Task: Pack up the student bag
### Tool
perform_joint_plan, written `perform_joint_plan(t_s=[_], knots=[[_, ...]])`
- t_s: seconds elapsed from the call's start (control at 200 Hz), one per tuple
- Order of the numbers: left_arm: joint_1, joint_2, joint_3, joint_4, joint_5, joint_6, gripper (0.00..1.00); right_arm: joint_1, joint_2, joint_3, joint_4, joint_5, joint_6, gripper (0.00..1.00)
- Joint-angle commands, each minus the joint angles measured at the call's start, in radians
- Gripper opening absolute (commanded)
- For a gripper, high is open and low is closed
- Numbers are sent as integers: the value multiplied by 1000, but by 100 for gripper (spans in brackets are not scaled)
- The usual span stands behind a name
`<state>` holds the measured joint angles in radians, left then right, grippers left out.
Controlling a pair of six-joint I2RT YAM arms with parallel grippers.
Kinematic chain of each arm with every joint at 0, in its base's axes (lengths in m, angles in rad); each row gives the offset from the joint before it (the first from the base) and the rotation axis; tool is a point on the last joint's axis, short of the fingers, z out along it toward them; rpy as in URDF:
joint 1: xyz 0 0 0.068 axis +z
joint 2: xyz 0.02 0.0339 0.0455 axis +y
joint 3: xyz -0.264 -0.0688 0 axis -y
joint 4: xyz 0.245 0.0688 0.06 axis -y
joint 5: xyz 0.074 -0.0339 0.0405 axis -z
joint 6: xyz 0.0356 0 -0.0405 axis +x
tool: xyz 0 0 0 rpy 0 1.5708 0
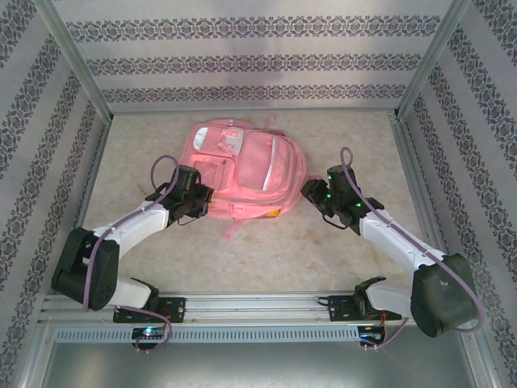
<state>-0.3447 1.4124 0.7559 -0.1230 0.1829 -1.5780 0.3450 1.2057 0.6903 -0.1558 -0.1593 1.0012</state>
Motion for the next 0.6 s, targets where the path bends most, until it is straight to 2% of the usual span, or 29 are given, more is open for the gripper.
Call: perform_joint_plan(t_s=[0.0,0.2,0.245,0.36,0.46,0.595], knots=[[6,33,44,85,4,24,30,16,5,-24,38,-36,16,45],[11,57,54,104,-19,45,33,52,21,-27,109,-105,-21,43],[12,70,58,105,-25,53,30,74,24,-14,107,-115,-67,43],[17,87,55,143,-24,34,0,150,27,24,68,-111,-258,42],[17,58,92,104,-42,31,0,229,28,19,58,-111,-452,39],[17,-14,136,15,-79,17,0,366,6,-57,161,-68,-722,42]])
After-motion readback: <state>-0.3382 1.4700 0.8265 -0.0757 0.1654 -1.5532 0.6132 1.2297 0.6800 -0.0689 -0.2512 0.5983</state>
